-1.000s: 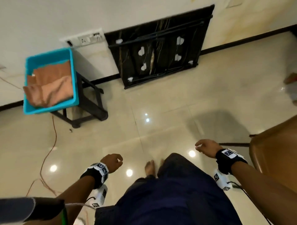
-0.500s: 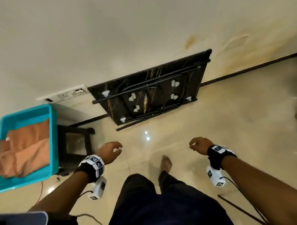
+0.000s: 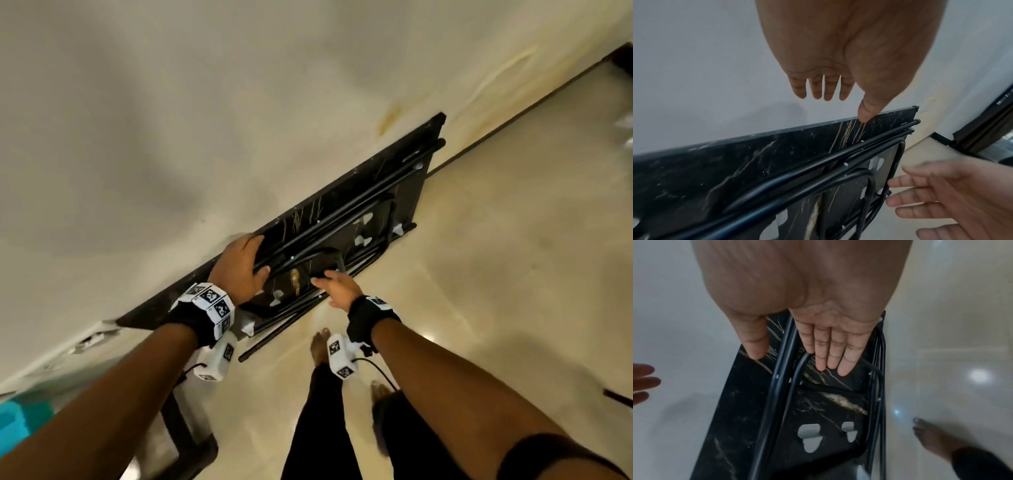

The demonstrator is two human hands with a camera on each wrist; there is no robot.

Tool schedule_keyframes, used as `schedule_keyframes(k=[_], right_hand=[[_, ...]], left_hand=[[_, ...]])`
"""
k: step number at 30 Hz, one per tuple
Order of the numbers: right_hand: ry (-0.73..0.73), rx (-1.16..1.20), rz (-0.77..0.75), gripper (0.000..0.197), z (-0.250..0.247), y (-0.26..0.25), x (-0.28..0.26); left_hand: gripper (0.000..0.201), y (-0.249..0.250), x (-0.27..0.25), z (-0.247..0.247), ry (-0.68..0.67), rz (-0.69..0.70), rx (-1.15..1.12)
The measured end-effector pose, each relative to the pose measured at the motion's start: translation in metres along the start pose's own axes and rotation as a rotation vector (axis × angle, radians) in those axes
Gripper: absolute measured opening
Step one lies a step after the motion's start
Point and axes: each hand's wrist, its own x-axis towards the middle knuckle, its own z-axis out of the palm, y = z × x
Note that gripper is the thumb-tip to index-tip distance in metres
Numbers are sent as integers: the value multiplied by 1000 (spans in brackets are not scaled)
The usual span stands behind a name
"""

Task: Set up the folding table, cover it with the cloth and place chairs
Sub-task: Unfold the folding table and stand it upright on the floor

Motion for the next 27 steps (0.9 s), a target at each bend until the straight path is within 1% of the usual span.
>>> schedule_keyframes(k=[2,5,8,9,11,14,16,17,19,20,23,27], right_hand=[[20,202,15,76,18,-15,30],[47,402,84,80,34,-20,62],[85,598,109,64,37,-23,77],[93,647,109,62,37,-21,87],[121,785,102,71,42,-14,99],[175,974,78,95,57,-23,113],[247,1088,38,96,70,-27,128],[279,1136,19,101,76,-27,137],[326,1190,28,114,83,-35,139],[355,1203,31,111,85,-37,141],[450,1212,36,95,86,-39,142],[542,1167,73,90,85,-41,141]], left_hand=[[74,-9,30,5,-29,6,42],[81,-14,48,16,-86,3,89],[88,-20,55,31,-116,20,102],[91,-22,60,36,-114,16,113],[98,-22,63,42,-113,-2,131],[104,-18,65,44,-114,-42,159],[102,-18,66,46,-109,-41,165],[101,-19,67,45,-112,-38,168],[102,-22,66,43,-135,-32,179],[103,-23,66,40,-149,-22,187],[99,-22,66,34,-185,-9,179],[96,-19,67,29,-218,-32,141]])
